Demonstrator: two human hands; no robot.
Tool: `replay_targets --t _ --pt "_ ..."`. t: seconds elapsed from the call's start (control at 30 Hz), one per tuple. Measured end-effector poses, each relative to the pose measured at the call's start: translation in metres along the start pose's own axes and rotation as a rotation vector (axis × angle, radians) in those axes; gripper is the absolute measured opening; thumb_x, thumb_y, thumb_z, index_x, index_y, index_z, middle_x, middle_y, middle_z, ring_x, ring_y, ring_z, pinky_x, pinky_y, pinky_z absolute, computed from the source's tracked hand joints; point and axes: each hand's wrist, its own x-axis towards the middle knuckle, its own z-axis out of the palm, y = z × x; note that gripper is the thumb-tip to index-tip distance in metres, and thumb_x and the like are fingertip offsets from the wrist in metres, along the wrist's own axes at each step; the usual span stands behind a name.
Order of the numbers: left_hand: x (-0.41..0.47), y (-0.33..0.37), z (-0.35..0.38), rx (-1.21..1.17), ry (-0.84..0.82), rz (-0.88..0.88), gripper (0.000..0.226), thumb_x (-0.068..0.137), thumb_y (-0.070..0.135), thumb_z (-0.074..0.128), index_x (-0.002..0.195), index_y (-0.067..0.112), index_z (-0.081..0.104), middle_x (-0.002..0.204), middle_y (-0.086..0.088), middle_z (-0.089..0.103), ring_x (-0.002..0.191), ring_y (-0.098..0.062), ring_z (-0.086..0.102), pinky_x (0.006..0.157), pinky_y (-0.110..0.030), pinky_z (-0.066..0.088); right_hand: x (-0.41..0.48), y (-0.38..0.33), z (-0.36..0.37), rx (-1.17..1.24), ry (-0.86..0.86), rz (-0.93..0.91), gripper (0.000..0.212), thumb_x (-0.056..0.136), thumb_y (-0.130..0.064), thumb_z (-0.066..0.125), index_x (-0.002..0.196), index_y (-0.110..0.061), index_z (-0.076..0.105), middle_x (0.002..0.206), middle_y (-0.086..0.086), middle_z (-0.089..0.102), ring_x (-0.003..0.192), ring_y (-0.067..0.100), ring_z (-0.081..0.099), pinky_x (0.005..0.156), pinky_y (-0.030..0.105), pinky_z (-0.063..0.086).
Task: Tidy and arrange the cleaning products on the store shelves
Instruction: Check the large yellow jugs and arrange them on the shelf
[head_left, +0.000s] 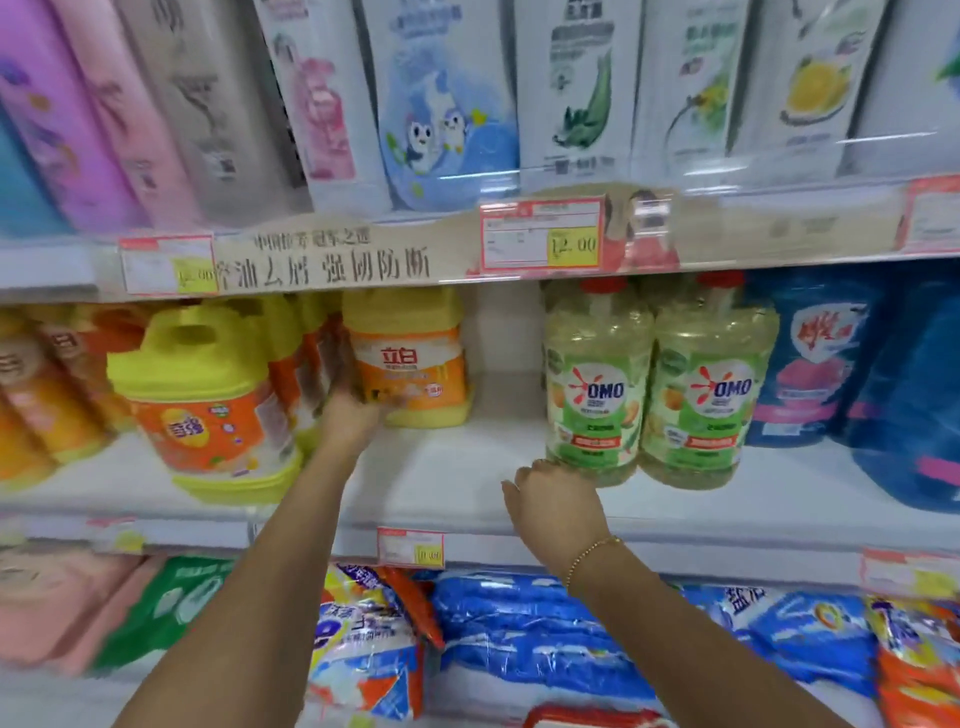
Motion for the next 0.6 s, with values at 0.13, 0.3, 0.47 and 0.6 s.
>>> replay_targets --t 0.13,0.3,0.47,0.6 --pt "0.038 -0.008 0.000 0.228 -0.011 -0.004 0.119 0.065 0.051 0.083 0.153 0.033 0.005 0.160 0.014 0.006 0.145 -0.004 0.008 0.110 -0.012 -0.004 0.005 0.007 0.012 0.109 -0.026 0.047 0.038 0.093 -0.045 0.049 0.098 -0.013 0.069 0.096 0.006 0.066 0.085 0.021 0.064 0.068 0.029 0.046" --pt "0.041 -0.021 -0.008 0.017 -0.113 -0.026 0.126 0.039 0.049 0.093 0.146 0.028 0.030 0.147 0.005 0.044 0.135 -0.014 0.042 0.116 -0.038 0.028 0.007 0.006 0.012 0.126 -0.009 0.042 0.042 0.098 -0.044 0.037 0.107 -0.012 0.063 0.106 0.006 0.063 0.095 0.023 0.061 0.075 0.029 0.043" --pt "0.001 -0.003 -0.006 0.024 -0.109 0.060 0.098 0.035 0.025 0.094 0.124 0.013 0.054 0.110 0.005 0.067 0.103 -0.013 0.065 0.079 -0.013 0.052 0.003 0.005 0.011 0.142 -0.023 0.066 0.042 0.098 -0.045 0.036 0.110 -0.014 0.061 0.109 0.004 0.063 0.097 0.021 0.061 0.076 0.029 0.044" --pt "-0.045 0.007 -0.004 0.141 -0.140 0.237 0.075 0.056 0.006 0.091 0.115 0.026 0.050 0.103 0.020 0.061 0.094 0.005 0.060 0.068 -0.003 0.043 0.000 0.008 0.003 0.228 -0.138 0.108 0.040 0.097 -0.042 0.042 0.120 -0.014 0.059 0.118 0.005 0.062 0.105 0.020 0.059 0.086 0.030 0.045"
